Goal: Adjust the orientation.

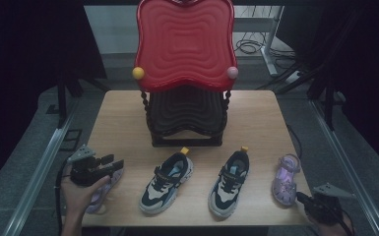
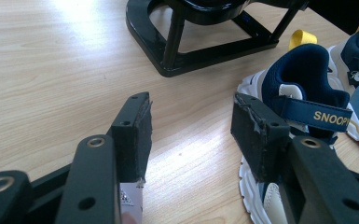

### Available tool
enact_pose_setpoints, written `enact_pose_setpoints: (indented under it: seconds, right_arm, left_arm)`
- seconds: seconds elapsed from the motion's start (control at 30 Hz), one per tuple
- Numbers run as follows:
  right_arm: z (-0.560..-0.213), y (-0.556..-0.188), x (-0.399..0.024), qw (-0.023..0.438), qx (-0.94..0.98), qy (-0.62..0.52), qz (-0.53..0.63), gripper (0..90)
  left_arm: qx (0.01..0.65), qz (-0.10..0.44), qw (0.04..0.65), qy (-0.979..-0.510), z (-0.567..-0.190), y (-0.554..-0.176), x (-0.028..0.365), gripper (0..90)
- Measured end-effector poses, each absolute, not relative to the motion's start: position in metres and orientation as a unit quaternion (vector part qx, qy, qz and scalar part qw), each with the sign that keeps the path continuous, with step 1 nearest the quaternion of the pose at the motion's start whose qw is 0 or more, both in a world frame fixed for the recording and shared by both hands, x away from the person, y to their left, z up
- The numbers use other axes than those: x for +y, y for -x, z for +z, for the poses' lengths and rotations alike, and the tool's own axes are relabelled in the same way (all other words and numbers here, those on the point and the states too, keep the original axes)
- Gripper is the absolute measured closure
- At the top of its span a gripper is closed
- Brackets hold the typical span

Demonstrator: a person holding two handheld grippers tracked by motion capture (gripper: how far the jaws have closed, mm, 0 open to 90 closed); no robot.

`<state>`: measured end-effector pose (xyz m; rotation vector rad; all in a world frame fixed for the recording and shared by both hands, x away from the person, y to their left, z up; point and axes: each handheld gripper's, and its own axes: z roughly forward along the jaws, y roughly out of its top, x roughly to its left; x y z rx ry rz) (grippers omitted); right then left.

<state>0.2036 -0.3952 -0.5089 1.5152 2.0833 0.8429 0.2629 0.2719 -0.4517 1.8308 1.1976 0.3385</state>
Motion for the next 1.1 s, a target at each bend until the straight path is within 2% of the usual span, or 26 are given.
enact_pose_setpoints:
  seconds: [1.1]
  right_arm:
    - [-0.506, -0.205, -0.384, 0.199, 0.768, -0.526, 0.306, 89.6]
  left_arm:
    - [0.486, 0.131, 0.439, -0.744, -0.457, -0.264, 0.27, 47.6]
